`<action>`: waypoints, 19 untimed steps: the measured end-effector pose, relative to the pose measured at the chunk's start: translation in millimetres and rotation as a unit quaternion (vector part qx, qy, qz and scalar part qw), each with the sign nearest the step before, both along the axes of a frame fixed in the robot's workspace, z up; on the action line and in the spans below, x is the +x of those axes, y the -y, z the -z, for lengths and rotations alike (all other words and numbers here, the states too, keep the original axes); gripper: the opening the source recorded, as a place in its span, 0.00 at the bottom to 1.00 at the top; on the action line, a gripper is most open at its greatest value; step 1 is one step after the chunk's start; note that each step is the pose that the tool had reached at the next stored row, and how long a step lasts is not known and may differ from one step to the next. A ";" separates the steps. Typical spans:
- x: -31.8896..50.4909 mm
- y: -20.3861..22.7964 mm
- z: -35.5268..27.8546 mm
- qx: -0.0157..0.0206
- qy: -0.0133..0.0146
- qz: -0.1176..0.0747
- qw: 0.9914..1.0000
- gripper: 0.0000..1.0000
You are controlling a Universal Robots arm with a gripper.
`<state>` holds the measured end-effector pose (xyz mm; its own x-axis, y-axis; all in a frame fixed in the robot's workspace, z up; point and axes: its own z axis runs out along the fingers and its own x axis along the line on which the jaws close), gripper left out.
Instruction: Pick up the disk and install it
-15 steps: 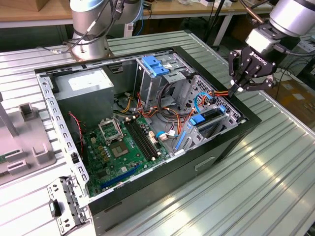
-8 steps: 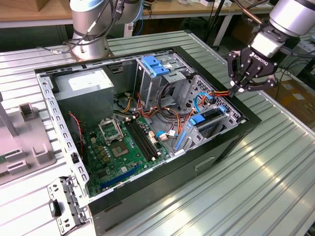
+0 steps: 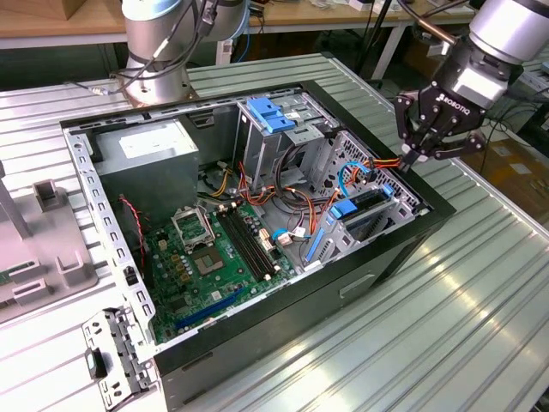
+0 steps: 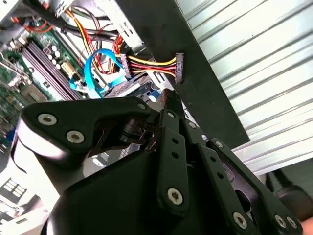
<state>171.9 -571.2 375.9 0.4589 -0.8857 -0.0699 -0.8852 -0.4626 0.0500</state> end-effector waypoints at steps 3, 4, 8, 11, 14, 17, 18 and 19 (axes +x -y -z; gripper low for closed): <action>0.0 0.0 0.2 0.000 0.000 -0.040 0.999 0.11; 0.0 0.0 0.2 0.000 0.000 -0.052 0.999 0.11; 0.0 0.0 0.4 0.000 0.000 -0.094 0.996 0.11; 0.0 0.0 0.6 0.000 0.000 -0.124 0.992 0.11; 0.0 0.0 0.7 0.000 0.000 -0.153 0.988 0.11; 0.0 0.0 1.0 0.000 0.000 -0.185 0.983 0.11; 0.0 0.0 1.1 0.000 0.000 -0.201 0.980 0.11; 0.0 0.0 1.2 0.000 0.000 -0.211 0.978 0.11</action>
